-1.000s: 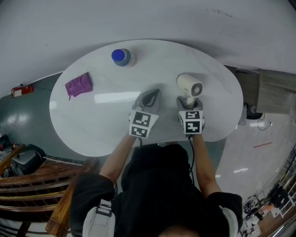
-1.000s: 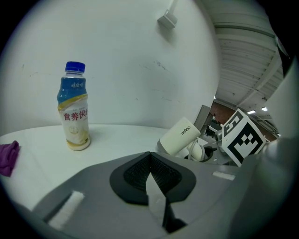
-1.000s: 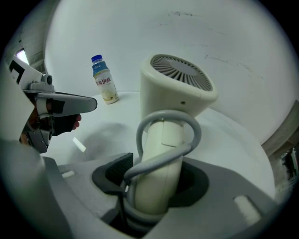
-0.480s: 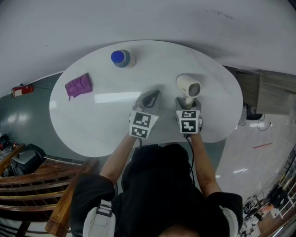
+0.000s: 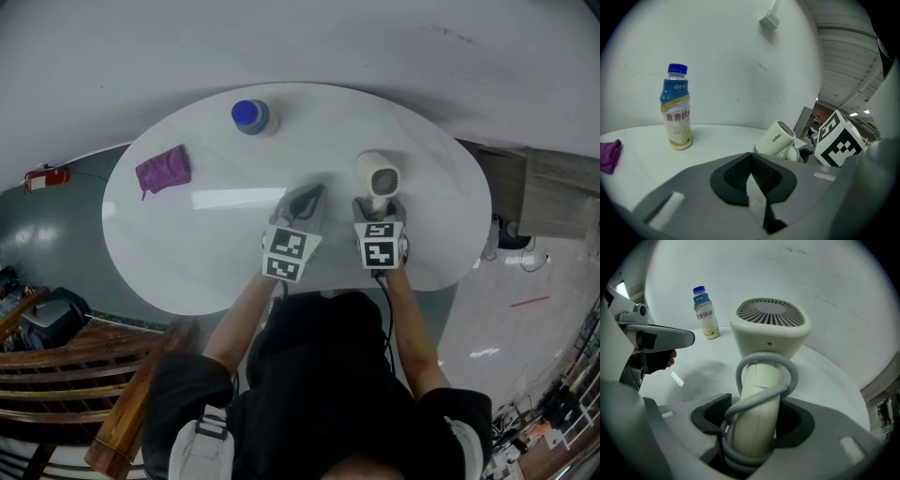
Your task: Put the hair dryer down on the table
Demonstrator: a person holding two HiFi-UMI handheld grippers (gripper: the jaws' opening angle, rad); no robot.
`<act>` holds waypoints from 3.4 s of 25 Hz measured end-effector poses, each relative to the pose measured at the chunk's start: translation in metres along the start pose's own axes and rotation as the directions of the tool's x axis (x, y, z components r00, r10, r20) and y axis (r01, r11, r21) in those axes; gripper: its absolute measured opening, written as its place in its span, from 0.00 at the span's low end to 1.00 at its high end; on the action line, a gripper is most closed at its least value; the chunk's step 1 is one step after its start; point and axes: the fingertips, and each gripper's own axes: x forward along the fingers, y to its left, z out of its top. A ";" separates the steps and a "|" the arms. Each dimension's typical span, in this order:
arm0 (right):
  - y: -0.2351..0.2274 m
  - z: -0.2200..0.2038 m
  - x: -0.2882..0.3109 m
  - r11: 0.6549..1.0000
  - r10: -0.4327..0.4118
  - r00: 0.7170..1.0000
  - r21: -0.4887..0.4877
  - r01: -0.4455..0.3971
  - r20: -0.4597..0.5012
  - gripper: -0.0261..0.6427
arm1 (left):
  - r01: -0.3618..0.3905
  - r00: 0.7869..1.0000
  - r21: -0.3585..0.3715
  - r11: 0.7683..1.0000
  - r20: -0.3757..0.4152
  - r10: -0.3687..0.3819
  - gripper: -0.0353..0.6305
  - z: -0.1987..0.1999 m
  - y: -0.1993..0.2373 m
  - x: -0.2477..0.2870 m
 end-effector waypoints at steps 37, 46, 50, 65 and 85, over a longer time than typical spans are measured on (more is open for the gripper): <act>-0.009 -0.005 -0.033 1.000 -0.003 1.000 0.016 0.002 0.014 0.45 | -0.050 0.998 -0.025 0.998 0.033 0.051 0.06 -0.005 -0.022 -0.048; -0.009 -0.004 -0.046 1.000 -0.014 0.999 0.019 0.014 0.033 0.45 | -0.048 0.998 -0.013 0.999 0.046 0.048 0.06 -0.003 -0.032 -0.057; -0.009 -0.003 -0.053 1.000 -0.016 0.999 0.020 0.015 0.050 0.45 | -0.049 0.997 -0.007 0.999 0.052 0.049 0.06 -0.003 -0.036 -0.062; -0.003 -0.009 -0.092 1.000 -0.007 0.994 0.011 0.005 0.105 0.45 | -0.079 0.993 0.028 0.996 0.089 0.077 0.06 0.003 -0.058 -0.090; -0.002 -0.008 -0.183 0.997 0.071 0.945 -0.003 -0.073 0.319 0.42 | -0.162 0.971 0.044 0.986 0.186 0.152 0.06 0.023 -0.109 -0.145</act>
